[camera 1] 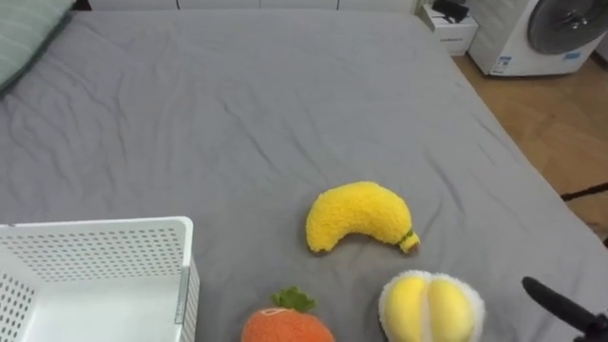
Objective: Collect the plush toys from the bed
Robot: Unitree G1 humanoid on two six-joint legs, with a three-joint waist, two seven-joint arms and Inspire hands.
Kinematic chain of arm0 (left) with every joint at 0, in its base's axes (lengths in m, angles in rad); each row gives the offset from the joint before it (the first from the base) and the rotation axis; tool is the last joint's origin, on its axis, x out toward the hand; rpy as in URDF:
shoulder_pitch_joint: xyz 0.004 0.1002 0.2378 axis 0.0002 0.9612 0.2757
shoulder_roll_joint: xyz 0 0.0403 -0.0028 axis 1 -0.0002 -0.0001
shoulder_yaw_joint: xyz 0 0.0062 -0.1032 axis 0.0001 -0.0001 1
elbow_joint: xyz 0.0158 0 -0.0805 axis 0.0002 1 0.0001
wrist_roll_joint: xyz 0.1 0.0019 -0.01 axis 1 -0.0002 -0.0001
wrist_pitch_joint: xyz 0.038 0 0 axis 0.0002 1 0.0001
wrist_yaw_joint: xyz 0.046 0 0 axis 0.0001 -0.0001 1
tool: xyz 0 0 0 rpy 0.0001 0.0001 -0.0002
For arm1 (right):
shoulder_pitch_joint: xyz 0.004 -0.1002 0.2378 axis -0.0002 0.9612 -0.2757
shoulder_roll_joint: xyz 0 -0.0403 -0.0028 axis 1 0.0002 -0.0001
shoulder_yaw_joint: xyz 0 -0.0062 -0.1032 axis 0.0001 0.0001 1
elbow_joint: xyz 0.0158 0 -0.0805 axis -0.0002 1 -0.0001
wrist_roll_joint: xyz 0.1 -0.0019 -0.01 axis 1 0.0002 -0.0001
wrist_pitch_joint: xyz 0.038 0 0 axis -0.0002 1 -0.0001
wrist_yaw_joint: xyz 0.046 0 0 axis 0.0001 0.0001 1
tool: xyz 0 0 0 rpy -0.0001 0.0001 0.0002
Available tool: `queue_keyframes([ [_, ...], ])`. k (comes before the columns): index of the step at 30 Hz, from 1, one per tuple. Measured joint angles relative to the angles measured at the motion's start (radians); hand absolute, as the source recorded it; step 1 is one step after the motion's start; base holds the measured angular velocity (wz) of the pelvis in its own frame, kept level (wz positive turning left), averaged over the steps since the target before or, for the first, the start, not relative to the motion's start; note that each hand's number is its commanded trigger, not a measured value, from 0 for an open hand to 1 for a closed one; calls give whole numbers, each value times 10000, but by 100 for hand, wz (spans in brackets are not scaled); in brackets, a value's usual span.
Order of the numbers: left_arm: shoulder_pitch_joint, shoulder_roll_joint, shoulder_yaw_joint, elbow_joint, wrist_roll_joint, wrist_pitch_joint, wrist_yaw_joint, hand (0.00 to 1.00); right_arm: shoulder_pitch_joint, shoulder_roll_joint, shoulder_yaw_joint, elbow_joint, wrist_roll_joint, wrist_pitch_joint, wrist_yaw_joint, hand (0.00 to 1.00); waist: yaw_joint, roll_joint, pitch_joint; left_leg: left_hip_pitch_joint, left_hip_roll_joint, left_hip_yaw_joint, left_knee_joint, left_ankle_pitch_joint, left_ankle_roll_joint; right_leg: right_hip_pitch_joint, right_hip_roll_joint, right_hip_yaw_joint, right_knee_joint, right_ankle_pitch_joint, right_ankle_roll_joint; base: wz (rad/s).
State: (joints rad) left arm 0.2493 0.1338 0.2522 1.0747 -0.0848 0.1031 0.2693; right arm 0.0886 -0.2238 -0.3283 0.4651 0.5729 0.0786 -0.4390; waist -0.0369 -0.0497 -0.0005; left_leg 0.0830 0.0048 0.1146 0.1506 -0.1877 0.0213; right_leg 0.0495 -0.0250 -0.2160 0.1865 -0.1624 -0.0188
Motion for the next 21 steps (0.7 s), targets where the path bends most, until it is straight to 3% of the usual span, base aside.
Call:
queue_keyframes([
  [10,195,-3,-473,-325,3,-40,27,0,17,105,1191,-2112,-2298,-129,532,0,152,-15,25,5,31,-67,9,0,1,41,-23,-56,-10,-7,4,1],
  [17,203,-8,-472,-353,78,1,-160,0,14,101,1394,-2187,-4836,-115,1383,0,176,42,25,-33,32,-85,4,1,1,4,-23,-55,-11,-9,6,0],
  [21,186,3,-610,-389,101,75,-168,0,18,-19,2113,-1713,-6237,4,2238,0,192,-32,4,-26,39,-79,1,1,1,20,-27,-78,-22,-7,4,0],
])
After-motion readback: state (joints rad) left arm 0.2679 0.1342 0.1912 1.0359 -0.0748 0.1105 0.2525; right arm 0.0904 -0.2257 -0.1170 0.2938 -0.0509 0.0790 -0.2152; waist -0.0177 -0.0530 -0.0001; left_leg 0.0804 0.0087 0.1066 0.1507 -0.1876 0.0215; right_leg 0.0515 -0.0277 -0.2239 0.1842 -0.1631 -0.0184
